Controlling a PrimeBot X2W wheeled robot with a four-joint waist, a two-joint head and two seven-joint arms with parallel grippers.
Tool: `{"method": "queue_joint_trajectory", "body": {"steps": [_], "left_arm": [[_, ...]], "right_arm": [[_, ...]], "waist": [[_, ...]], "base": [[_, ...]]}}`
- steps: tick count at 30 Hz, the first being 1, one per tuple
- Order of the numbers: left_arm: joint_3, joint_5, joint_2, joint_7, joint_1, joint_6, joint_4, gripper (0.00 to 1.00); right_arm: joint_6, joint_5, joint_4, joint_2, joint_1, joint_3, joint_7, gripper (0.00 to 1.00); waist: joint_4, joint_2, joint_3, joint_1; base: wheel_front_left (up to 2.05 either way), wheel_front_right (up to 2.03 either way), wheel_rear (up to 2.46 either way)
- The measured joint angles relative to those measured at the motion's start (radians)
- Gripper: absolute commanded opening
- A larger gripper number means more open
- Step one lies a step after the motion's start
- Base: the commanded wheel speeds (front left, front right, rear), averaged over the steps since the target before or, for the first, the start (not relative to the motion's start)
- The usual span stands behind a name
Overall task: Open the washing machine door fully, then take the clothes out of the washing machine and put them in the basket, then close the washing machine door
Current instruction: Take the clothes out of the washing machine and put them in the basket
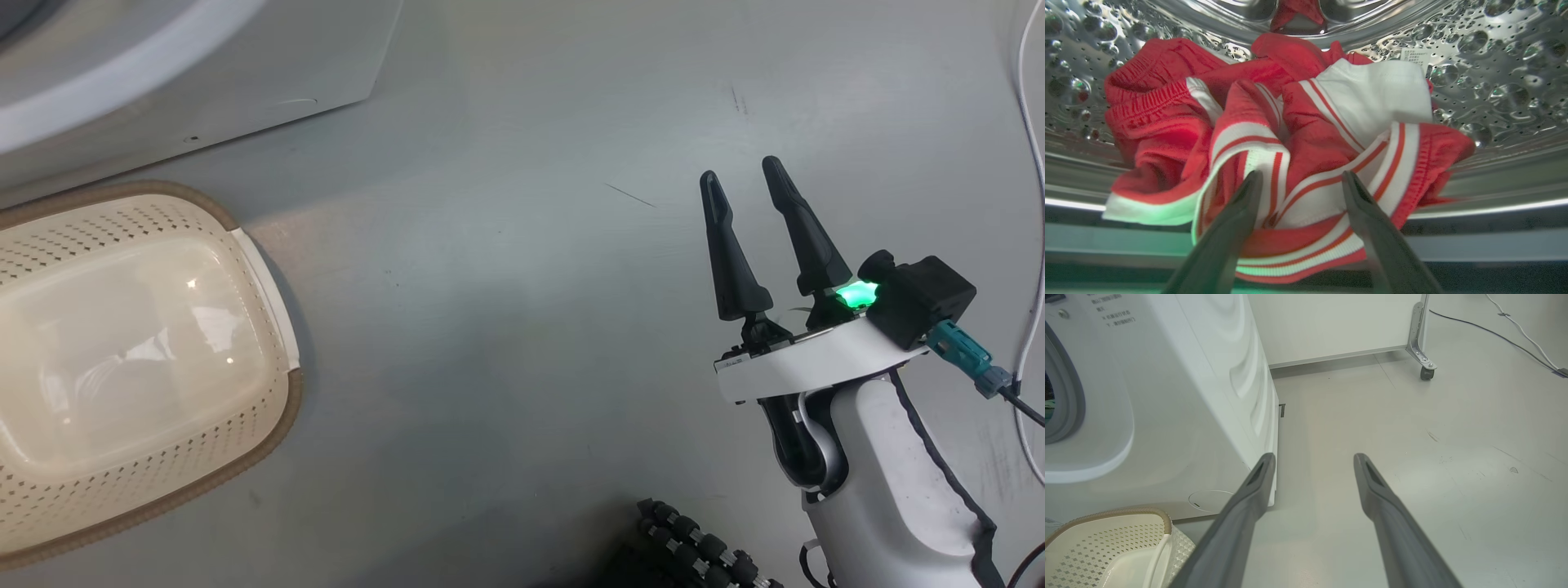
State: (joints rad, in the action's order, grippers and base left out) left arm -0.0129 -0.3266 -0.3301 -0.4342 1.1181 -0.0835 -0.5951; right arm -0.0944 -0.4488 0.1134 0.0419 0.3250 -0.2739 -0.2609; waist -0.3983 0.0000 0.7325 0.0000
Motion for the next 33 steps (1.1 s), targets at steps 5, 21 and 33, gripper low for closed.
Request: {"method": "queue_joint_trajectory", "body": {"steps": [5, 21, 33], "left_arm": [[0.004, -0.007, 0.002, -0.039, 0.014, -0.001, -0.018, 0.0], [0.016, -0.012, 0.032, 0.053, 0.025, 0.01, -0.014, 0.0], [0.031, -0.001, 0.093, 0.248, -0.036, 0.02, 0.034, 0.0]], "right_arm": [[0.0, 0.0, 0.005, 0.0, 0.006, 0.001, 0.0, 1.0], [0.001, 0.012, 0.018, 0.0, 0.016, 0.021, 0.0, 1.0], [0.0, 0.049, 0.026, 0.0, 0.013, 0.04, 0.0, 1.0]], "waist": [[0.004, 0.0, -0.002, 0.0], [0.024, 0.0, -0.028, 0.0], [0.055, 0.0, -0.073, 0.0]], "base": [[0.0, 0.0, 0.0], [0.0, 0.0, 0.0], [0.0, 0.0, 0.0]]}}
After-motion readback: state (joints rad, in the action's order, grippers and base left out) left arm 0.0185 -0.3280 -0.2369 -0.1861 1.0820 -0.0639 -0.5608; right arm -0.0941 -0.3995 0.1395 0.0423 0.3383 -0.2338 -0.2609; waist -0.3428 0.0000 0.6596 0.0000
